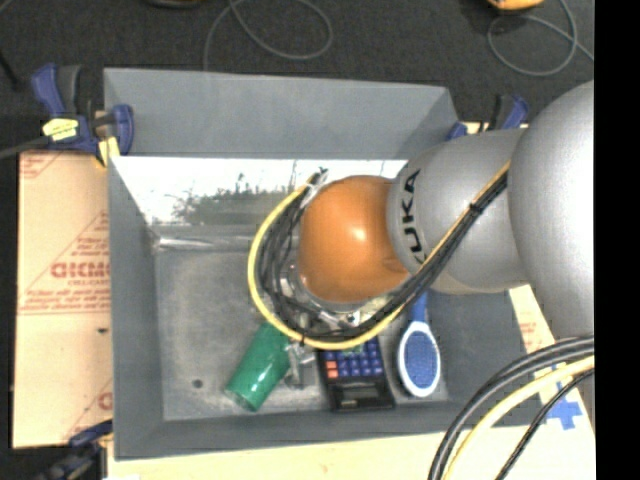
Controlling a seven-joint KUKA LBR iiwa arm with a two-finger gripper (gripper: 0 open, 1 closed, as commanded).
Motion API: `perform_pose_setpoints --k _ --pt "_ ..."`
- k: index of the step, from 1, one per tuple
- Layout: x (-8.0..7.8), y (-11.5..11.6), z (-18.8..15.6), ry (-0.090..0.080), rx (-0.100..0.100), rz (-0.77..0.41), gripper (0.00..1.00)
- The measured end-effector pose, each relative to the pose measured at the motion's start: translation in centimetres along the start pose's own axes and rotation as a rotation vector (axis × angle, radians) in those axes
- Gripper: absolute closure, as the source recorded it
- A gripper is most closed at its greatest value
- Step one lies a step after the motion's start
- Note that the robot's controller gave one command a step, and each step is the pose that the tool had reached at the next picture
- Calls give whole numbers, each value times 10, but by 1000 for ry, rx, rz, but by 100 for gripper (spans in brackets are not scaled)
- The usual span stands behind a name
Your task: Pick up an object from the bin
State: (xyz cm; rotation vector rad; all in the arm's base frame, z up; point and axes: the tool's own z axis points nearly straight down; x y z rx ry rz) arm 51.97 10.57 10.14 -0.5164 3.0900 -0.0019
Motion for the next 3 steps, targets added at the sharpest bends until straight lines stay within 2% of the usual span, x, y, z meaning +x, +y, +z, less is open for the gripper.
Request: perform_pose_setpoints --k 1,3 --pt "-3 13 31 10 -3 100 100" --pt "-3 13 31 10 -3 100 100"
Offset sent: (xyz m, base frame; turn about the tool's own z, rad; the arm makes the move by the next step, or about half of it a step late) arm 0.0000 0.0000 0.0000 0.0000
